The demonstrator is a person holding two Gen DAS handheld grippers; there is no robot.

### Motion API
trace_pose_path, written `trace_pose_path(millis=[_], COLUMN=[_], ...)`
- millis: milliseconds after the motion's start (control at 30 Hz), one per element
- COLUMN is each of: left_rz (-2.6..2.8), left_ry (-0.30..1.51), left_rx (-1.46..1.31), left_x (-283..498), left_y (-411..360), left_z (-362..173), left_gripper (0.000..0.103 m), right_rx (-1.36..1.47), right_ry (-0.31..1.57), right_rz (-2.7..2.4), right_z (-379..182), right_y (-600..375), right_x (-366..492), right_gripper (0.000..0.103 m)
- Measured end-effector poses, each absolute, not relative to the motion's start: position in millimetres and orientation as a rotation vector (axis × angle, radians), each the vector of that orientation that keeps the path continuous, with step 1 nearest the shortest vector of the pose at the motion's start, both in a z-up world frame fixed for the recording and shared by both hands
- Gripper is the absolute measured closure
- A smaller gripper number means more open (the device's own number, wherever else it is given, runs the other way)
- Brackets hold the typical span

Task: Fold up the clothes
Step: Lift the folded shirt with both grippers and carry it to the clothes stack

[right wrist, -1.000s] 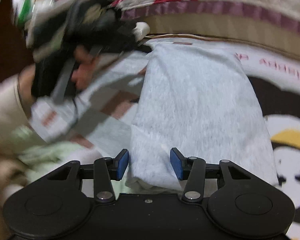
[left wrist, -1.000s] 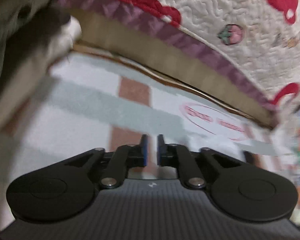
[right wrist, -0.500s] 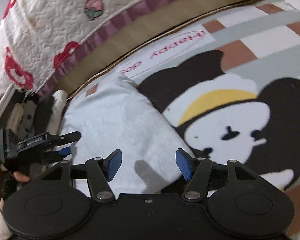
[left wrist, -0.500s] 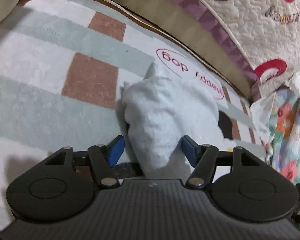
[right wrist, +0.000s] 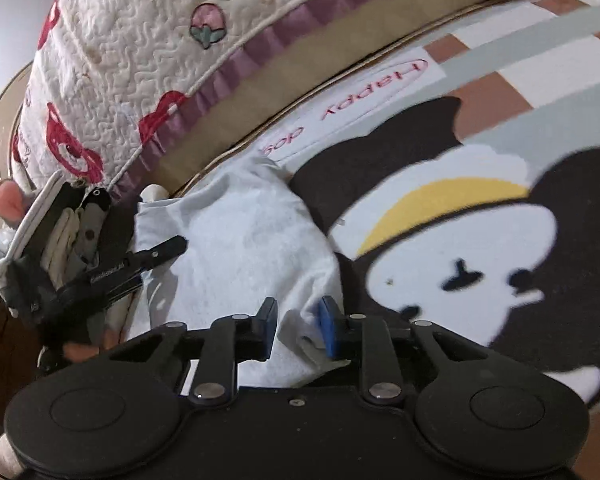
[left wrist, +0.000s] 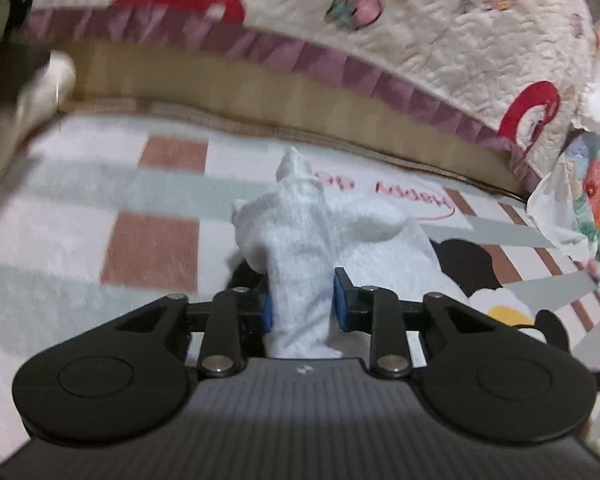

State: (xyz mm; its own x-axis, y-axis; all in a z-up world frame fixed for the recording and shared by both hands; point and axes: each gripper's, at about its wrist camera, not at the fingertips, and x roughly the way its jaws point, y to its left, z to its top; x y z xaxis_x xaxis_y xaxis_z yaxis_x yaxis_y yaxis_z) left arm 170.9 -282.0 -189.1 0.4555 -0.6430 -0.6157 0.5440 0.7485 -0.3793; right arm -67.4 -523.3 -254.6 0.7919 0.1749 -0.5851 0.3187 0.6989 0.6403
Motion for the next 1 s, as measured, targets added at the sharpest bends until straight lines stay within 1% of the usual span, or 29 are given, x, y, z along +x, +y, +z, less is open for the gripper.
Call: trace_pose_path(millis=[100,133,167,200,233,267,300,367,400,433,467,533,600,767,1000], left_rz=[-0.733,-0.740,-0.754,-0.771,-0.795,-0.817,-0.829,-0.842,-0.847,-0.855,-0.862,-0.879,-0.901,-0.979,-0.982], left_ry=[0.984,1.028,1.063,1.086,1.071,1.054,1.029,0.961,0.907,0.848,0.793,0.711,0.635,0.512,0.324], left_rx=[-0.296,-0.345,-0.373,-0.392,-0.379,-0.356,-0.304,-0.201,-0.153,-0.107,-0.068,-0.039,0.002,-0.018,-0.033], left_x=[200,209,214,219,218,217,213,200,191,181,172,154,139,117,90], left_y=[-270,-267,-266,-266,-270,-274,-281,-292,-295,-297,-299,-299,-298,-285,-255], left_z=[-199,-203,-207,-211,-211,-211,-209,-199,-191,-182,-172,-153,-133,-73,2], left_gripper=[0.056,0.051,0.044,0.041,0.040,0.040,0.056,0.073,0.076,0.078,0.079,0.079,0.079,0.080,0.080], right_rx=[0.794,0.829,0.882,0.933,0.976,1.010,1.009,0.979,0.959,0.922,0.865,0.765,0.762,0.714,0.669], right_ry=[0.718,0.694,0.670,0.647,0.630,0.614,0.608,0.606,0.607,0.612,0.625,0.645,0.617,0.517,0.314], right_rz=[-0.148,-0.146,-0.127,-0.108,-0.085,-0.065,-0.057,-0.043,-0.039,-0.038,-0.041,-0.048,-0.055,-0.052,0.076], right_z=[-263,-265,-268,-270,-273,-275,-276,-275,-274,-271,-268,-260,-253,-218,-165], right_y=[-522,-522,-522,-522,-522,-521,-519,-518,-518,-516,-510,-501,-499,-489,-467], right_x=[-64,-66,-68,-69,-70,-71,-70,-65,-61,-58,-54,-49,-55,-71,-71], right_gripper=[0.068,0.057,0.052,0.044,0.038,0.035,0.031,0.029,0.031,0.052,0.066,0.074,0.079,0.081,0.081])
